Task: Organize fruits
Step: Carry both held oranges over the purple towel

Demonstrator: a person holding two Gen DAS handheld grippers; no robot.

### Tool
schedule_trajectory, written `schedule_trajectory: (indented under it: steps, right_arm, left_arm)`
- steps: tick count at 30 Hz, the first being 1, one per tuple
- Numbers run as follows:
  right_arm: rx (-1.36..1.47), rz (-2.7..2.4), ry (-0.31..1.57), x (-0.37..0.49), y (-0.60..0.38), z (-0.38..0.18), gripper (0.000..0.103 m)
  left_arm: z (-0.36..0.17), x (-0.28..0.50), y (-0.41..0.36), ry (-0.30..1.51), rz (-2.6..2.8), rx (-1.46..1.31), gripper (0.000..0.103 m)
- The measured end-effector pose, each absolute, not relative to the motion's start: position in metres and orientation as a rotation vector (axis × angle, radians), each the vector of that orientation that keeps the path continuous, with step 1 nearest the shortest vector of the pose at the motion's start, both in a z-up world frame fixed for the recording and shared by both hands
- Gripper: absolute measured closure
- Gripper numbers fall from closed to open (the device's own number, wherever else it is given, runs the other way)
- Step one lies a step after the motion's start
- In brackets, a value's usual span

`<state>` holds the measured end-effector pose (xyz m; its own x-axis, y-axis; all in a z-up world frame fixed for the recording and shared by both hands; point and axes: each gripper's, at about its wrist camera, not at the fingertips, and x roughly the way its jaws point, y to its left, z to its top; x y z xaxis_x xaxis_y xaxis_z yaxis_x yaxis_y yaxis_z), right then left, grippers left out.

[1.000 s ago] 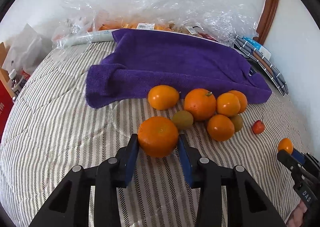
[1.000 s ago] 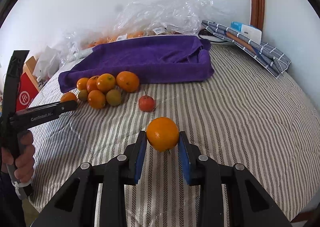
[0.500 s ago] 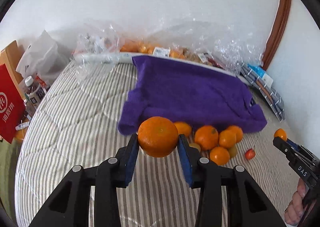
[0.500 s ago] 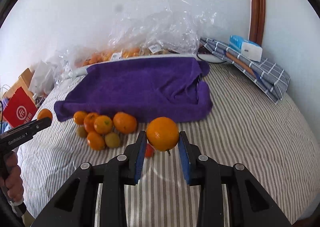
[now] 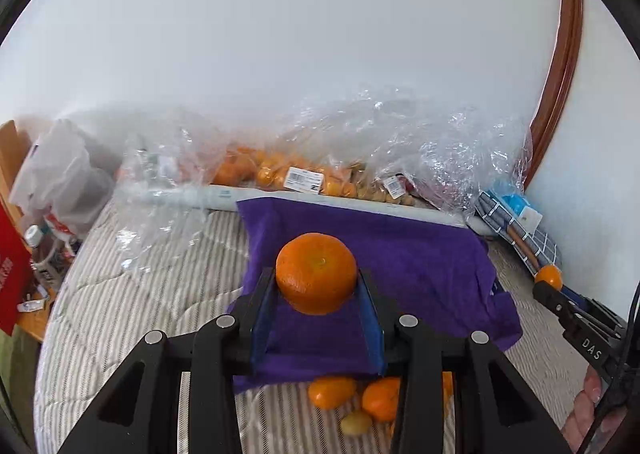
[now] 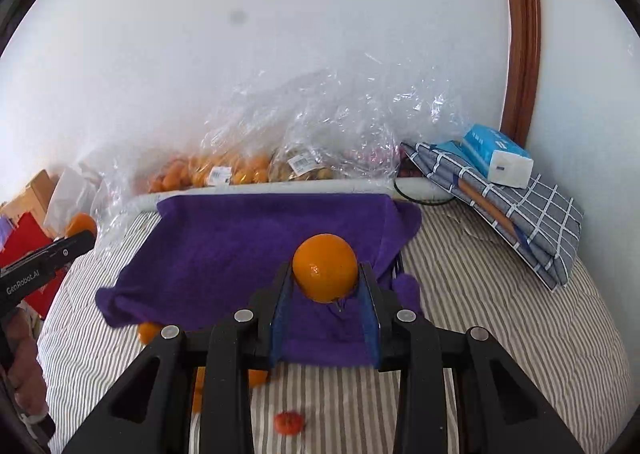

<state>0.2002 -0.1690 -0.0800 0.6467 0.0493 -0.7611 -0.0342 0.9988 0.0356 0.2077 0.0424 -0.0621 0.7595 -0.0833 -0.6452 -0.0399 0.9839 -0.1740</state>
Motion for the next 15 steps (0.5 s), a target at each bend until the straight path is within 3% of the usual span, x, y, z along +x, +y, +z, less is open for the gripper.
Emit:
schedule_trajectory:
  steps: [15]
  right_arm:
    - [0.077,0.061,0.955,0.270,-0.178,-0.144,0.071]
  left_arm:
    - [-0.121,0.270,0.046,0.781,0.005,-0.240,0.066]
